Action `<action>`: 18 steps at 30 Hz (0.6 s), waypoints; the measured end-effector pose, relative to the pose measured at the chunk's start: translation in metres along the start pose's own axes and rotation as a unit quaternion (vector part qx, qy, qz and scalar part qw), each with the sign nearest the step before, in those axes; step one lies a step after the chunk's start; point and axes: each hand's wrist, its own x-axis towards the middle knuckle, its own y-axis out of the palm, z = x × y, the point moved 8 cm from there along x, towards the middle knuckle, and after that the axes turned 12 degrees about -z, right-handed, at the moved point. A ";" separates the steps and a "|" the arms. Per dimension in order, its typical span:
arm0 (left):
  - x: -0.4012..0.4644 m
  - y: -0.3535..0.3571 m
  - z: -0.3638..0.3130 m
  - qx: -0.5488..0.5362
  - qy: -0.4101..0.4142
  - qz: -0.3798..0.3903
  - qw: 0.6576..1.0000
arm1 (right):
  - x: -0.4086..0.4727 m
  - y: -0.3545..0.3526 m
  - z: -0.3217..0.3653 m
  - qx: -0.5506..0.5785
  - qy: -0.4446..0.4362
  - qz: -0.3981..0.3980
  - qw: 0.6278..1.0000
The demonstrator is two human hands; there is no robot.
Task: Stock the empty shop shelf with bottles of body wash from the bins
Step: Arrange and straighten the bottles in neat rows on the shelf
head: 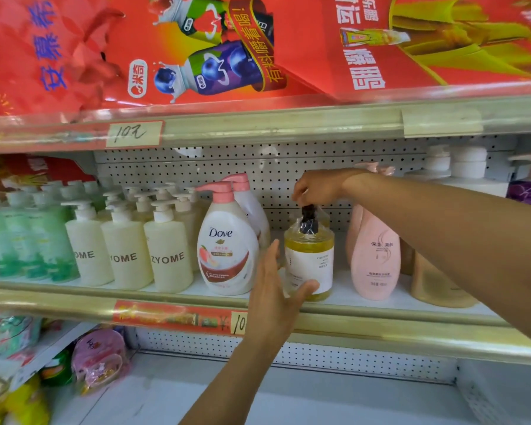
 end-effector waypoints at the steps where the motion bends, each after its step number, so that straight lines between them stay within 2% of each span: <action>1: -0.003 -0.012 -0.003 0.020 0.027 -0.016 0.999 | -0.005 -0.008 0.004 0.029 0.007 -0.022 0.999; 4: -0.003 -0.059 -0.006 0.077 0.101 -0.104 0.986 | -0.014 -0.030 0.023 0.100 0.010 -0.129 0.987; 7: 0.010 -0.098 0.013 0.067 0.069 -0.152 0.984 | -0.034 -0.033 0.063 0.184 -0.010 -0.224 0.957; 9: 0.021 -0.107 0.026 0.065 0.041 -0.136 0.988 | -0.054 -0.018 0.094 0.223 -0.029 -0.266 0.937; 11: 0.033 -0.106 0.042 0.061 0.012 -0.100 0.993 | -0.068 0.017 0.111 0.216 0.005 -0.277 0.936; 13: 0.043 -0.102 0.057 0.063 -0.009 -0.072 0.995 | -0.074 0.063 0.112 0.216 0.072 -0.255 0.940; 18: 0.063 -0.093 0.088 0.072 -0.010 -0.033 0.997 | -0.086 0.125 0.100 0.302 0.159 -0.228 0.912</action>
